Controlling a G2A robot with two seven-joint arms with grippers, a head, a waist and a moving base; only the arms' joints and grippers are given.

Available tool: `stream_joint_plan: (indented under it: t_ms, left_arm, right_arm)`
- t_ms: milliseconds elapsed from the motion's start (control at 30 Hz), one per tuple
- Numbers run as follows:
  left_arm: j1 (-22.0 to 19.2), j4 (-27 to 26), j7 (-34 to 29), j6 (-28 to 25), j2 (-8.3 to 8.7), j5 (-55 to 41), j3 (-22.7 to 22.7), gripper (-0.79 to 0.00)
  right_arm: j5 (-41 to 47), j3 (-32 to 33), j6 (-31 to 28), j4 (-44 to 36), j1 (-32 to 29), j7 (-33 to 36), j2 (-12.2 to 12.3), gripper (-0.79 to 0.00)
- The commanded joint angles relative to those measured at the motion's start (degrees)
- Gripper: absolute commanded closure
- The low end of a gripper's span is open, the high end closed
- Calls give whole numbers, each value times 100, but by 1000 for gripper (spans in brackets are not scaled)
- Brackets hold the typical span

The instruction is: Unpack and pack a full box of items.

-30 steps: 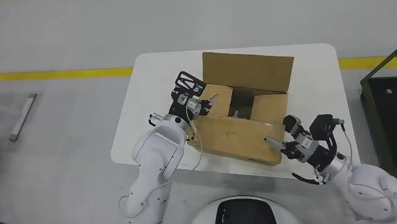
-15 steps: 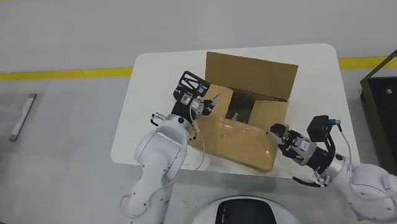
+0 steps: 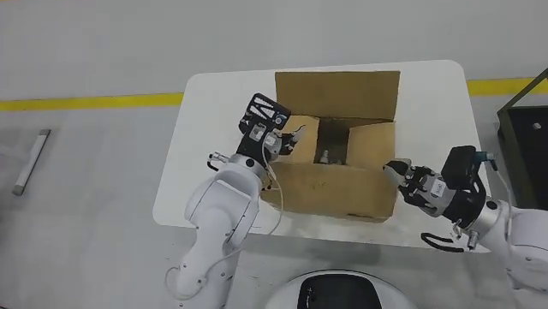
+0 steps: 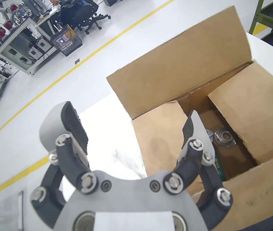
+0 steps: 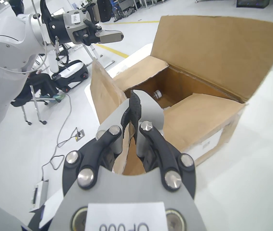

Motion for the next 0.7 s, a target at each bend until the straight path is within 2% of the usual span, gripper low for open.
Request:
stream_joint_plan:
  t_ms: [0,167,333,500,667]
  left_arm:
    - [-51,19,-30,-17,-6,-41,73,-785]
    - [-125,81,-260,-288,-13,-189,310,-785]
    - [-103,87,-576,-506,1,-79,483,-785]
    - [-68,47,-661,-618,17,-93,518,-785]
    - [-25,-24,-876,-1048,59,-55,539,-785]
  right_arm:
    - [-294,102,-114,2,104,-128,22,0]
    - [-1035,258,-317,-32,208,-488,63,0]
    - [-1427,230,-358,-85,22,-884,75,0]
    - [-1507,200,-218,-154,-228,-1207,76,0]
    - [-1596,220,-170,-234,-415,-1401,87,0]
